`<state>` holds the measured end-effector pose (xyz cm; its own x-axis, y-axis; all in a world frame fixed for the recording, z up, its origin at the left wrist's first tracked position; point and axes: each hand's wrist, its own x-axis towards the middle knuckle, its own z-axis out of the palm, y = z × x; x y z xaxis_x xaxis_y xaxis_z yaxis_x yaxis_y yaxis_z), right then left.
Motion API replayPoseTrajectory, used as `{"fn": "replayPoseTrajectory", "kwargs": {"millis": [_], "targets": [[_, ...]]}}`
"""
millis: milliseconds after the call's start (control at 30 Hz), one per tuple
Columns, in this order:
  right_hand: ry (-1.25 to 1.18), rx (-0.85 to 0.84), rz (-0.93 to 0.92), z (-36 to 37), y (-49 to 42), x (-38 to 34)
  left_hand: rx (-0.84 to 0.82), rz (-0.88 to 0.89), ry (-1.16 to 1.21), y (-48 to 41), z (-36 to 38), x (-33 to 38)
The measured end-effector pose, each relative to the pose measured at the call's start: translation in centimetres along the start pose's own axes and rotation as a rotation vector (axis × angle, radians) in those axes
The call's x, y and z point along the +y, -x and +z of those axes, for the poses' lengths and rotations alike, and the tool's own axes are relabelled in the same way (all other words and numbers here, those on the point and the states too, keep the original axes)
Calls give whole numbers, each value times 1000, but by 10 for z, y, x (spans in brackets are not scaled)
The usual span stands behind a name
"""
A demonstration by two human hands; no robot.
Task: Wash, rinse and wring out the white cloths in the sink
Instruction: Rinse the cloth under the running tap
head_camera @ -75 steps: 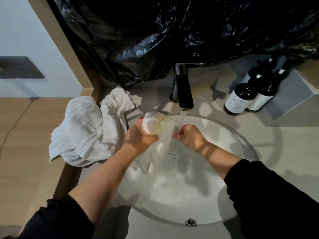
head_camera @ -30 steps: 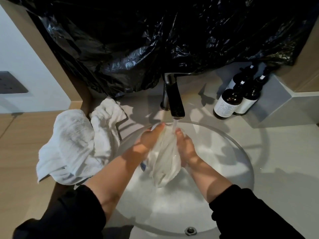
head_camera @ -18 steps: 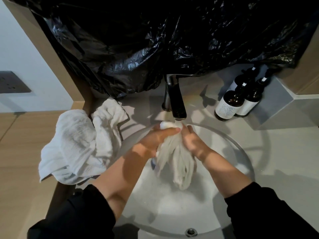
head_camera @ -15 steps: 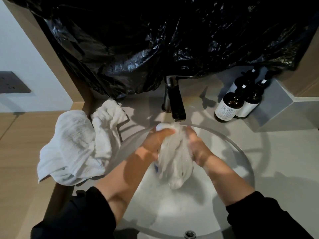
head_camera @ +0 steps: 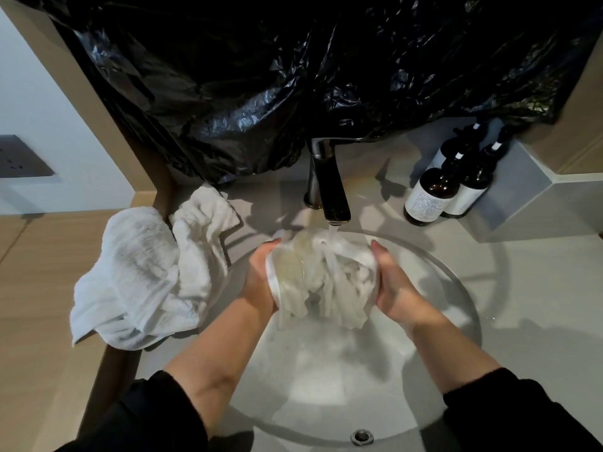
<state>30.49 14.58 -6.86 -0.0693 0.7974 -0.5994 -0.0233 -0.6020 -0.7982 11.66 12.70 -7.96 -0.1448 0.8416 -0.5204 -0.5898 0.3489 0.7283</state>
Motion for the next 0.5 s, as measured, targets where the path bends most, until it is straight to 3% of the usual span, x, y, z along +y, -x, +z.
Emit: {"fn": "replayPoseTrajectory", "kwargs": {"millis": [67, 167, 200, 267, 367, 500], "targets": [[414, 129, -307, 19, 7, -1, -57, -22, -42, -3, 1, -1], [664, 327, -659, 56, 20, 11, -83, -40, -175, -5, 14, -7], [662, 392, -673, 60, 18, 11, -89, -72, -211, -7, 17, -8], [574, 464, -483, 54, -3, 8, -83, -130, -270, -8, 18, -8], [413, 385, -188, 36, -25, -2, -173, -223, -313, -4, 23, -7], [333, 313, -314, 40, -11, 8, -164, -209, -266, -16, 20, -6]]}}
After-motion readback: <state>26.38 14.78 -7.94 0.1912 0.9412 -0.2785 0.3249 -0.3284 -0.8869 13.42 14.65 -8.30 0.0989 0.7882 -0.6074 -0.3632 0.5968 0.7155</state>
